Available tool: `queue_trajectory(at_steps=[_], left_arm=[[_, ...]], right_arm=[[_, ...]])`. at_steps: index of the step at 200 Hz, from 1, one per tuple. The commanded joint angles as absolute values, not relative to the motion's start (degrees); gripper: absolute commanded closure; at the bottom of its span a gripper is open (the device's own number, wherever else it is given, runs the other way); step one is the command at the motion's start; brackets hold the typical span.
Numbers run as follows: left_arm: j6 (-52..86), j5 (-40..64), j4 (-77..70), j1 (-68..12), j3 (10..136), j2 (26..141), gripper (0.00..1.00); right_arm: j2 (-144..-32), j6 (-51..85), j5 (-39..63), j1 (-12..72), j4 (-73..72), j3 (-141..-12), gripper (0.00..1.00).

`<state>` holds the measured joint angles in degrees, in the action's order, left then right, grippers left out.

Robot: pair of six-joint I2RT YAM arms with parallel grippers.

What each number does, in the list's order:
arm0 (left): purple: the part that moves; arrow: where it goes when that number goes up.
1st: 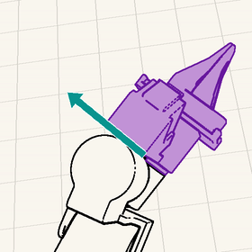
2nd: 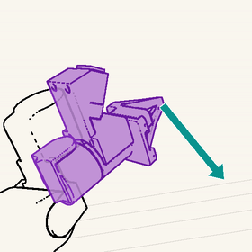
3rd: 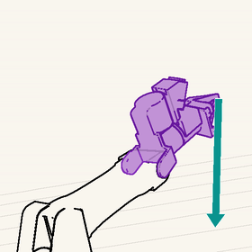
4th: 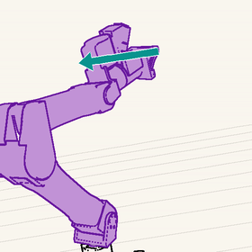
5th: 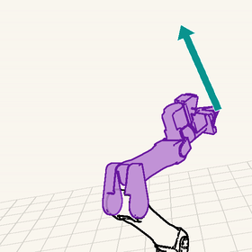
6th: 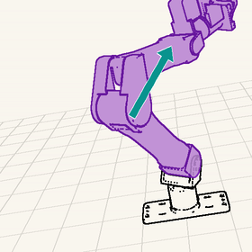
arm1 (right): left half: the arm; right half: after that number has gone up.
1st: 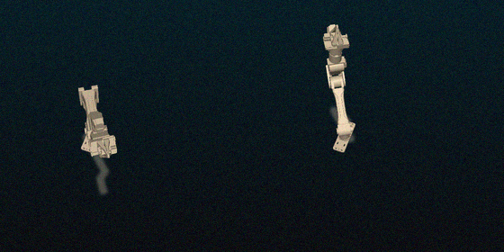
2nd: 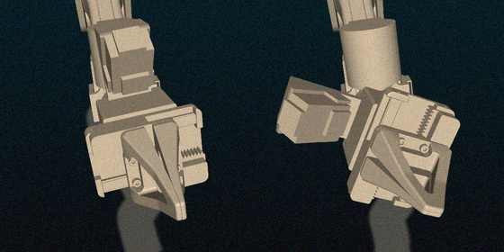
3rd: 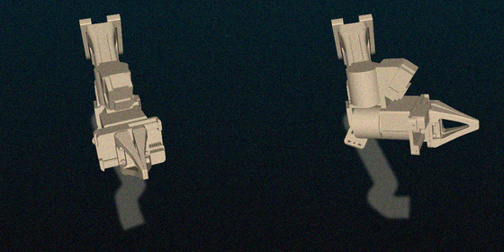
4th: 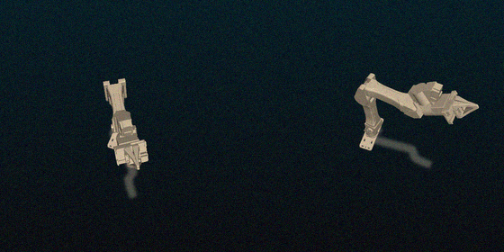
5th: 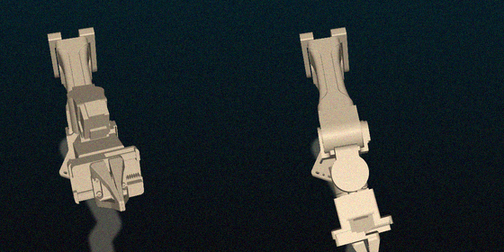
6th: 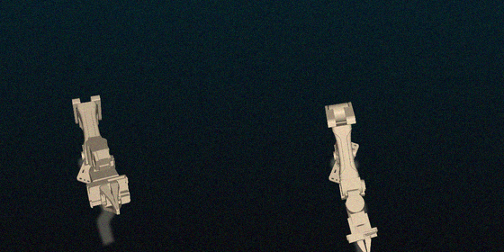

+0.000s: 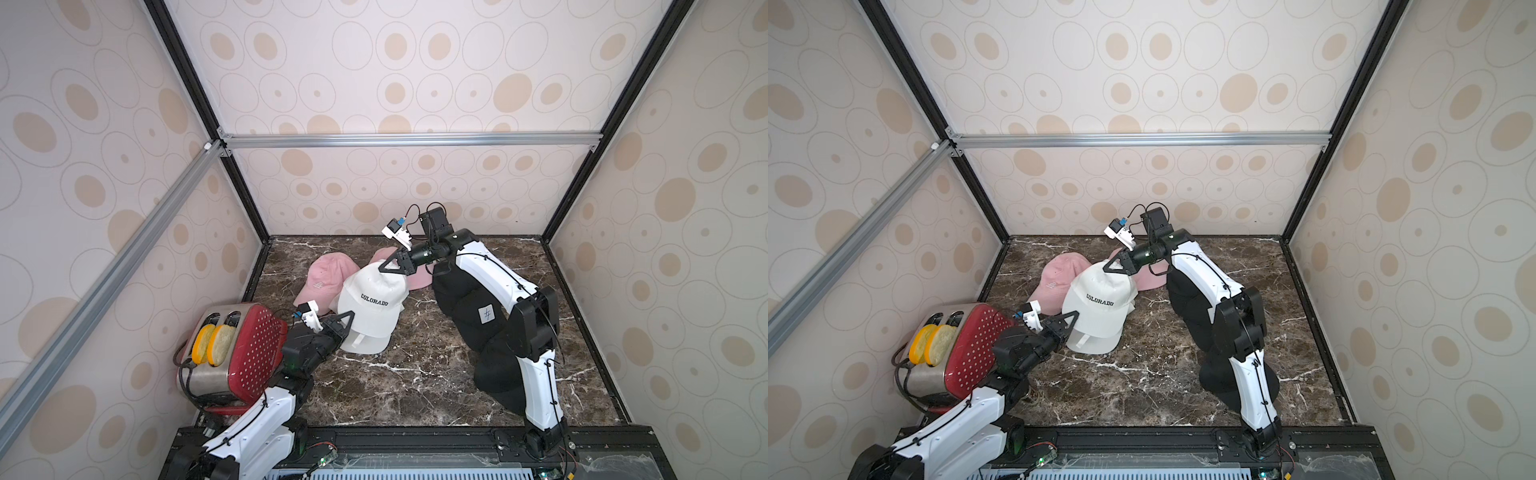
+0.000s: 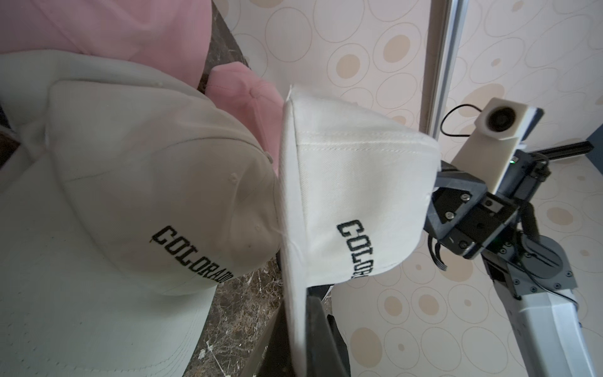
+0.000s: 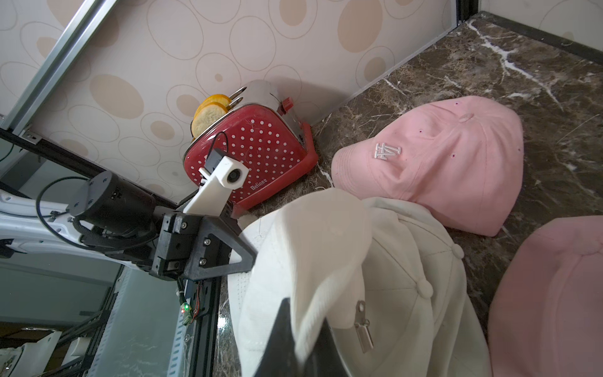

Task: Stack the baseball caps by color
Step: Place the baseball cap on the baseball cap.

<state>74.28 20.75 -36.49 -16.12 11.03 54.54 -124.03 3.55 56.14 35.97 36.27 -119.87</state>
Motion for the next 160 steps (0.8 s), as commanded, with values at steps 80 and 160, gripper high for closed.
queue_trajectory(at_steps=[80, 160], left_arm=[[74.1, 21.5, -23.7, -16.1, 6.6, 50.9, 1.00], [70.9, 21.0, -14.4, -16.1, 4.9, 44.4, 1.00]], right_arm=[[-132.5, 2.6, 52.7, 37.2, 41.4, -132.8, 0.94], [-135.5, 5.5, 50.6, 37.9, 39.7, -133.3, 0.93]])
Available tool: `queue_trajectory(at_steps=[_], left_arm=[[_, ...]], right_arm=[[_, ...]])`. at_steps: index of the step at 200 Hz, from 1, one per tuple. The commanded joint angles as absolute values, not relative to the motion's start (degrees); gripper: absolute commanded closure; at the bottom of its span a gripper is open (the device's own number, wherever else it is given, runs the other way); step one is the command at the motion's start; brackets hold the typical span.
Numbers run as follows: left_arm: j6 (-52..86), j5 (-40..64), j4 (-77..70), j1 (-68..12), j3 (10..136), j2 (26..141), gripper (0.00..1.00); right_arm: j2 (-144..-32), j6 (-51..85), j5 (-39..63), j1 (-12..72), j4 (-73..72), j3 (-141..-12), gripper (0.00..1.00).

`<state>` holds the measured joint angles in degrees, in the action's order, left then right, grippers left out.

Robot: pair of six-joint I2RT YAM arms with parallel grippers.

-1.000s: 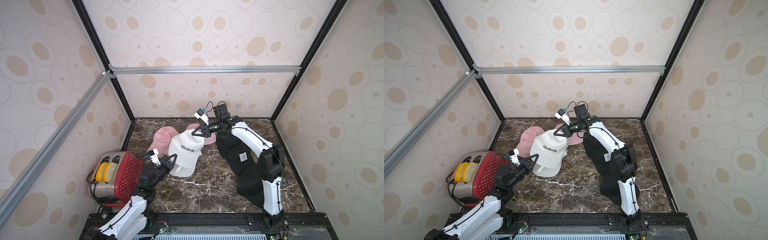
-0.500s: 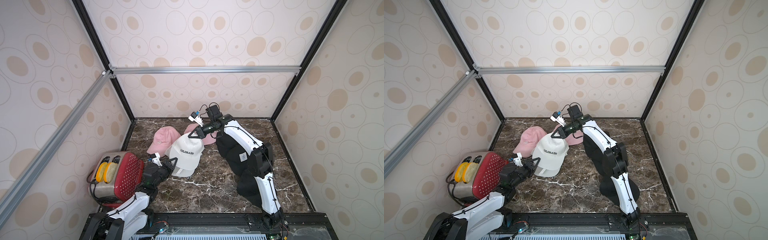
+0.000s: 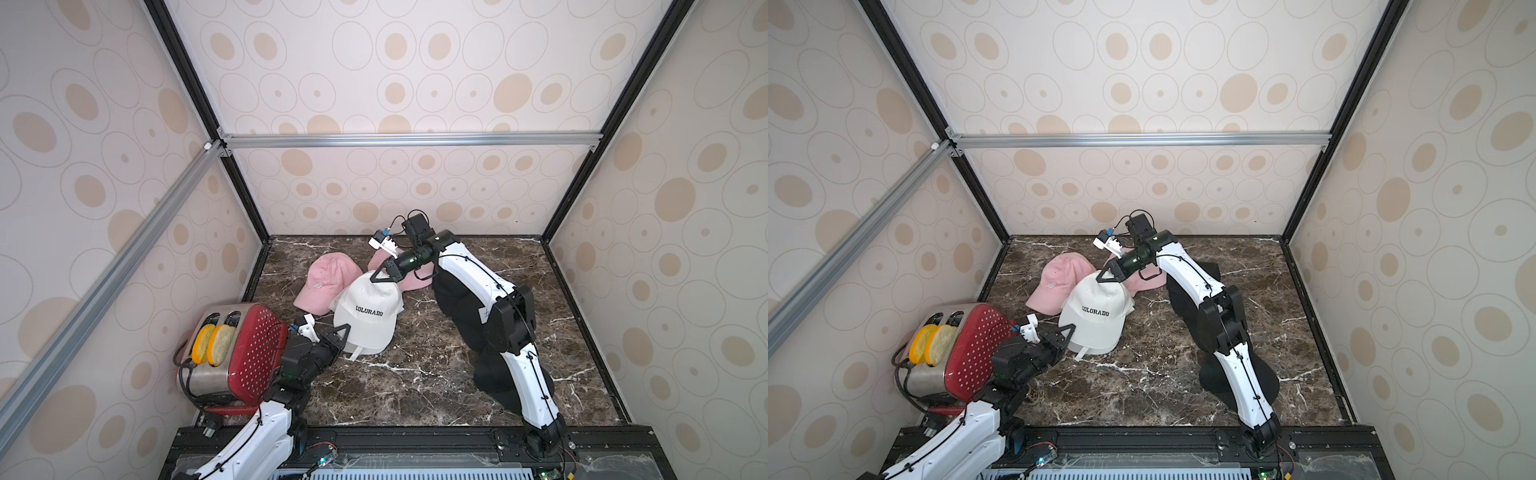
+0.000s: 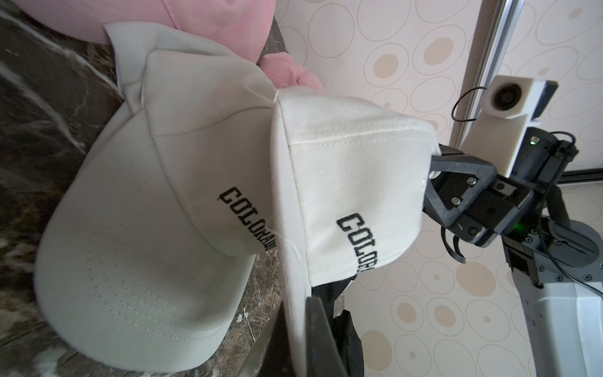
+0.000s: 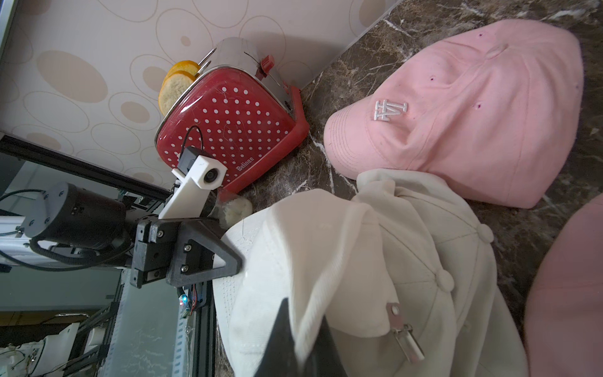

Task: Stack the baseball caps by color
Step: Place the baseball cap on the baseball cap.

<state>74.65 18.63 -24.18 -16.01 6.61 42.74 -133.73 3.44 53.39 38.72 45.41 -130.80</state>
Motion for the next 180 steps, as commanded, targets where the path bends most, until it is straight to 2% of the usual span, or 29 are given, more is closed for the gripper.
queue_trajectory(at_steps=[1, 67, 159, 180], left_arm=[[70.9, 20.9, -14.3, -16.2, 4.9, 44.5, 1.00], [71.2, 20.0, -18.5, -16.0, 4.7, 55.6, 1.00], [67.7, 15.8, -15.8, -16.0, 4.4, 61.2, 1.00], [67.5, 15.5, -14.3, -16.0, 3.9, 60.8, 0.85]], right_arm=[[-135.5, 5.6, 50.6, 37.9, 39.7, -133.3, 0.93], [-137.0, 6.6, 47.5, 38.1, 39.7, -133.2, 0.89], [-141.9, 10.2, 45.2, 38.2, 37.2, -133.3, 0.91], [-142.8, 11.2, 45.5, 38.3, 36.9, -133.2, 0.92]])
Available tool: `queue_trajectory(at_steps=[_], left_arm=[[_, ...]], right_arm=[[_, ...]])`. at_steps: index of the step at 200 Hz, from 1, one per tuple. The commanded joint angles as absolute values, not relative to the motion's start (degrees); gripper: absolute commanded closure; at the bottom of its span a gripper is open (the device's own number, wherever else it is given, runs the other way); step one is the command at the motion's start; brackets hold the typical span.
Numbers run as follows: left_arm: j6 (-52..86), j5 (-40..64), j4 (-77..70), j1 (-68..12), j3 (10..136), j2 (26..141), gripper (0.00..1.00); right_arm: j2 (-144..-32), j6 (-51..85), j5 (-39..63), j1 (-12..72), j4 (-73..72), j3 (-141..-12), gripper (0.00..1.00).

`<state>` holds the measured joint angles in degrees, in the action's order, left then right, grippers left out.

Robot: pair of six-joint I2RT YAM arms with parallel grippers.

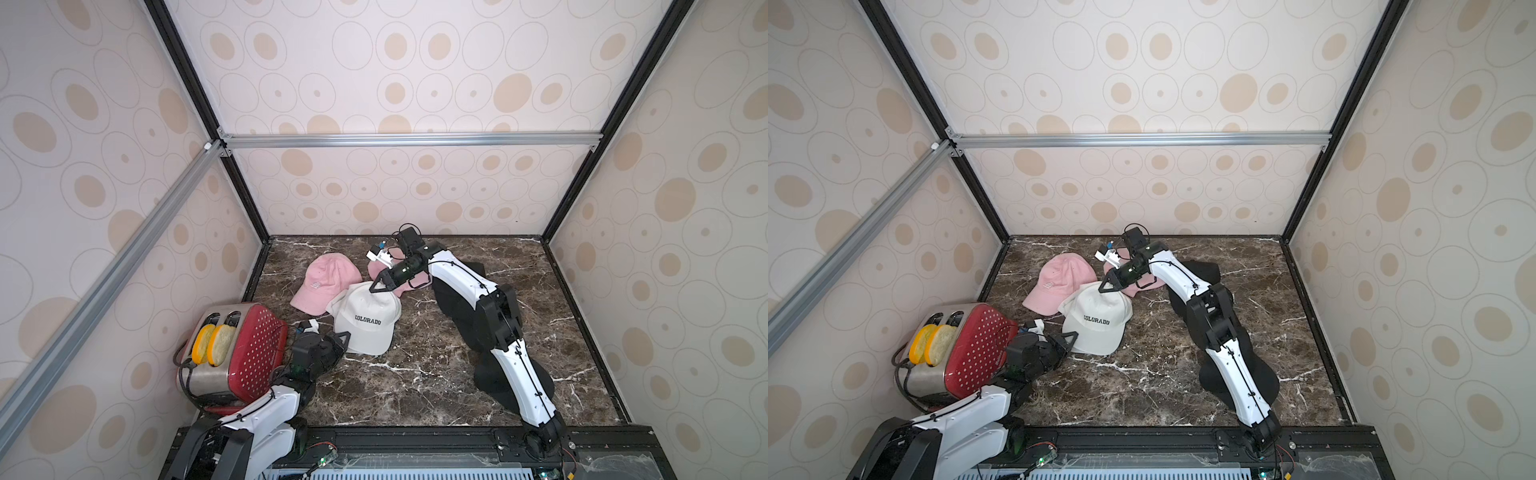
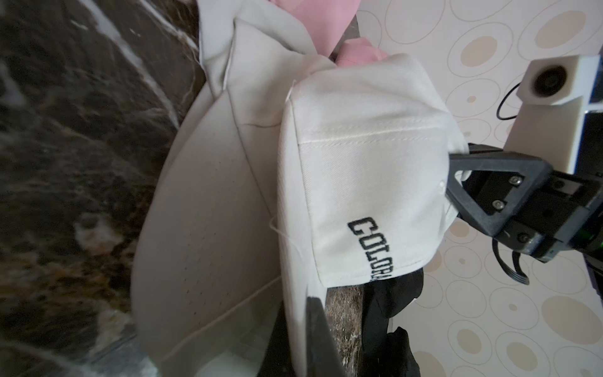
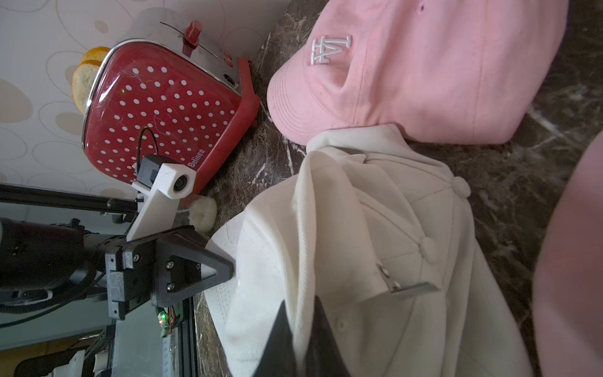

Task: Stack the baseball caps by color
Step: Place the baseball cap on the baseball cap.

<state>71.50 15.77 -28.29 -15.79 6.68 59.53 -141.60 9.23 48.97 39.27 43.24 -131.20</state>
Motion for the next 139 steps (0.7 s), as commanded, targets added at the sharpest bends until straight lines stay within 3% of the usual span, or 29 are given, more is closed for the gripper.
queue_trajectory(at_steps=[1, 27, 53, 106, 139], left_arm=[[67.5, 15.4, -14.2, -16.0, 3.9, 60.8, 0.84], [66.3, 15.0, -12.6, -16.1, 4.3, 58.8, 0.53], [64.0, 16.4, -7.2, -16.0, 7.0, 54.4, 0.33], [58.9, 13.5, 9.8, -16.0, 13.9, 39.0, 0.27], [59.4, 15.2, 3.8, -16.0, 13.6, 38.3, 0.23]], right_arm=[[-142.8, 11.2, 45.5, 38.3, 36.9, -133.2, 0.92], [-142.5, 11.7, 45.9, 38.5, 36.8, -132.8, 0.93], [-140.7, 11.6, 45.7, 38.7, 36.4, -132.2, 0.89], [-136.9, 11.9, 43.1, 38.7, 35.7, -130.0, 0.66], [-133.9, 10.2, 40.9, 38.7, 36.6, -128.2, 0.51]])
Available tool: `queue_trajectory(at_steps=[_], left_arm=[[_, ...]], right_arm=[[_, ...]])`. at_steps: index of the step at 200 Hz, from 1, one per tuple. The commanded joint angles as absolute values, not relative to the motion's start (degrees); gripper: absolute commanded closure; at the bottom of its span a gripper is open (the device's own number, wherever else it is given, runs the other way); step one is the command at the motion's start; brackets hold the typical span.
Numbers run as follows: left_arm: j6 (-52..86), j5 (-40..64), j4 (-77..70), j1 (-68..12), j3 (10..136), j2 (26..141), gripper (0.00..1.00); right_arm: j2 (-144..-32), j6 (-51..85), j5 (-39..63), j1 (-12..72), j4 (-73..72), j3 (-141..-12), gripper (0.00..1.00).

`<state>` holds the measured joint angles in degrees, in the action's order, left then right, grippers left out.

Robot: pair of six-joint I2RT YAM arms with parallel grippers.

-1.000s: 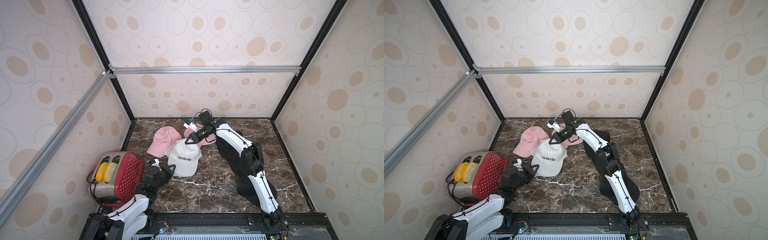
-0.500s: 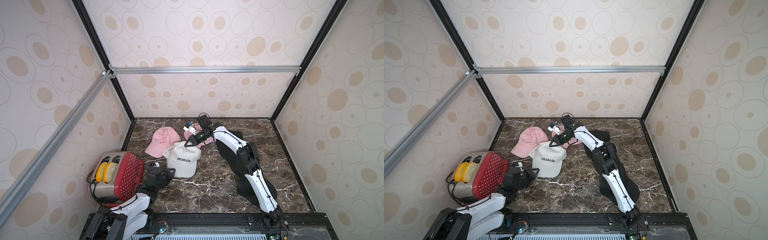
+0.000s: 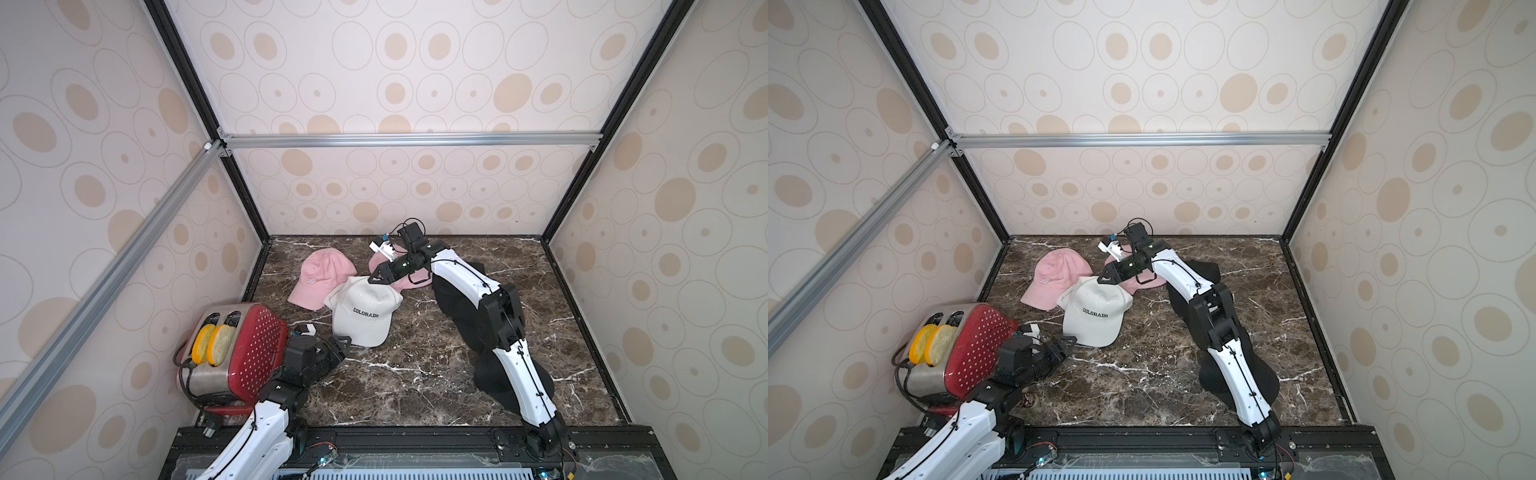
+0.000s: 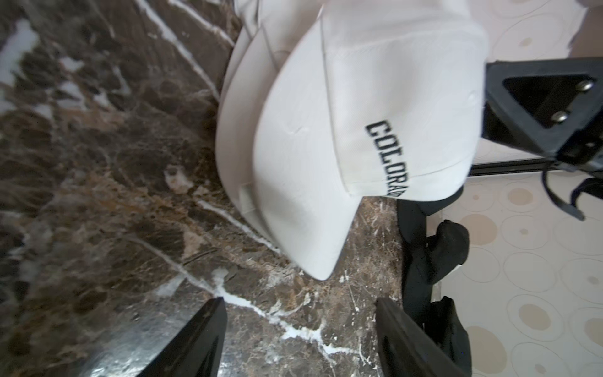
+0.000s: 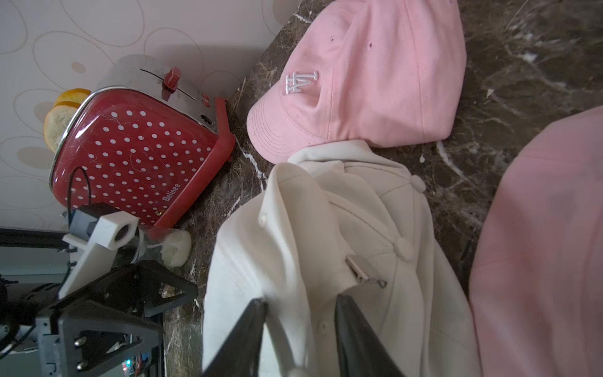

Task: Stack the baseball caps by color
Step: Place the baseball cap on the baseball cap.

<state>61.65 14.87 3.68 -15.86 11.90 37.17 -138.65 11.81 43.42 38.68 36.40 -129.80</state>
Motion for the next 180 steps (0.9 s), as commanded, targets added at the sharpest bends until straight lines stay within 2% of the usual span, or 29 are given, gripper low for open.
queue_trajectory(at_steps=[1, 25, 48, 52, 56, 59, 88, 137, 180], left_arm=[[59.4, 15.5, 3.3, -16.1, 13.6, 38.6, 0.22], [54.5, 20.9, -0.8, -16.0, 18.7, 46.3, 0.14], [52.8, 20.8, -3.3, -16.0, 22.5, 50.3, 0.10], [52.9, 20.3, -4.0, -16.1, 22.6, 50.5, 0.09], [53.0, 19.7, -4.6, -16.2, 22.8, 50.6, 0.09], [53.1, 19.1, -5.0, -16.1, 22.9, 50.6, 0.08], [52.9, 15.9, -6.7, -16.1, 25.1, 52.4, 0.06], [54.1, 16.9, -14.9, -16.1, 26.3, 61.9, 0.05], [55.6, 12.3, -18.5, -16.1, 23.9, 68.0, 0.05]], right_arm=[[-133.7, 10.2, 40.9, 38.7, 36.7, -128.1, 0.51], [-129.0, 9.3, 36.3, 38.7, 35.5, -123.4, 0.38], [-121.9, 10.7, 30.4, 38.7, 27.3, -112.8, 0.21], [-120.6, 11.1, 29.3, 38.6, 25.5, -110.6, 0.14], [-119.4, 11.4, 28.2, 38.6, 23.8, -108.6, 0.03], [-118.4, 11.5, 27.4, 38.5, 22.5, -107.3, 0.00], [-111.3, 13.0, 22.9, 37.6, 15.7, -97.3, 0.00], [-103.5, 17.3, 19.8, 34.8, 7.6, -84.3, 0.00], [-101.4, 18.6, 20.4, 33.4, 7.3, -80.1, 0.00]])
